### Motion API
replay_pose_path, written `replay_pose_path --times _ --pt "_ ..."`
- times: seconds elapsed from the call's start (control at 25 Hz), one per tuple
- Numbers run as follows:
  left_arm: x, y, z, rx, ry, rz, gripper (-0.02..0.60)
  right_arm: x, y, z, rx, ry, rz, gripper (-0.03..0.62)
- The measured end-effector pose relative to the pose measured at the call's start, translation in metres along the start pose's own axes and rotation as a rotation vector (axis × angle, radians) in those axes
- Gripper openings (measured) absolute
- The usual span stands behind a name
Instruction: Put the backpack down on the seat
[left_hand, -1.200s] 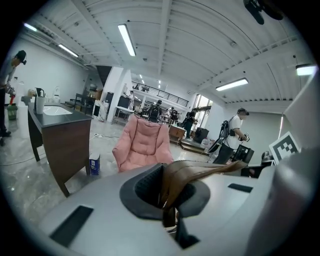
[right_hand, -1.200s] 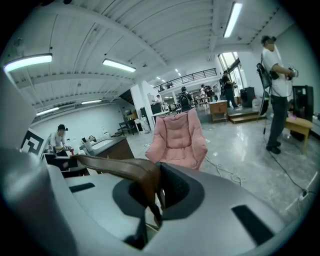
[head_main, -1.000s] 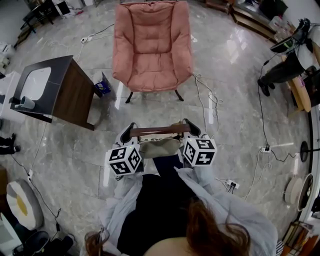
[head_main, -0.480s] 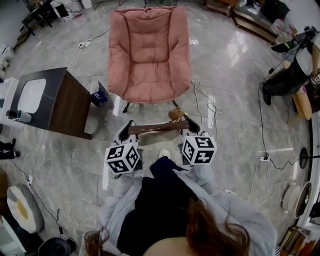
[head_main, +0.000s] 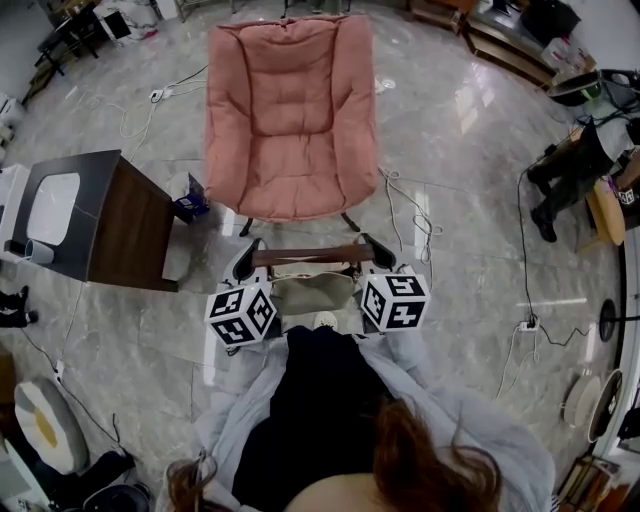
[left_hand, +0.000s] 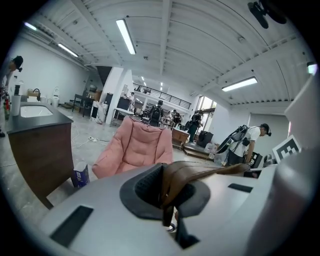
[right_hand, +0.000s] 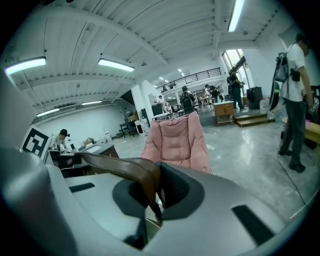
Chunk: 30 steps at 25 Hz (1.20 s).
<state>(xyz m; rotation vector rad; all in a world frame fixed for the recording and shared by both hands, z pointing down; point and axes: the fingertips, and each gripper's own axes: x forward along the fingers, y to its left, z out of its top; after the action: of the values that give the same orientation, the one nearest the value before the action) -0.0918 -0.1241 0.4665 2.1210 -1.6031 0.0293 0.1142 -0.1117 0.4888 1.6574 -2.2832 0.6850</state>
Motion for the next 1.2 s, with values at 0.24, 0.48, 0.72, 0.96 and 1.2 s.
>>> replay_pose_path --times 0.24,0.48,0.72,0.96,1.2 --pt "0.013 0.004 -0.004 -0.012 0.019 0.003 0.014 0.007 -0.004 -0.002 0.023 0.008 -0.008 0.008" --pt "0.012 0.010 -0.005 -0.016 0.028 0.020 0.014 0.017 -0.001 -0.003 0.043 0.015 0.007 0.008" --pt "0.032 0.026 0.006 -0.010 0.007 0.030 0.014 0.045 0.002 0.006 0.033 0.015 0.020 0.008" --pt "0.069 0.047 0.026 -0.040 0.000 0.043 0.014 0.086 0.003 0.031 0.000 0.026 0.029 0.008" --pt "0.113 0.057 0.058 -0.034 -0.013 0.023 0.014 0.127 -0.004 0.070 -0.006 0.014 0.013 0.008"
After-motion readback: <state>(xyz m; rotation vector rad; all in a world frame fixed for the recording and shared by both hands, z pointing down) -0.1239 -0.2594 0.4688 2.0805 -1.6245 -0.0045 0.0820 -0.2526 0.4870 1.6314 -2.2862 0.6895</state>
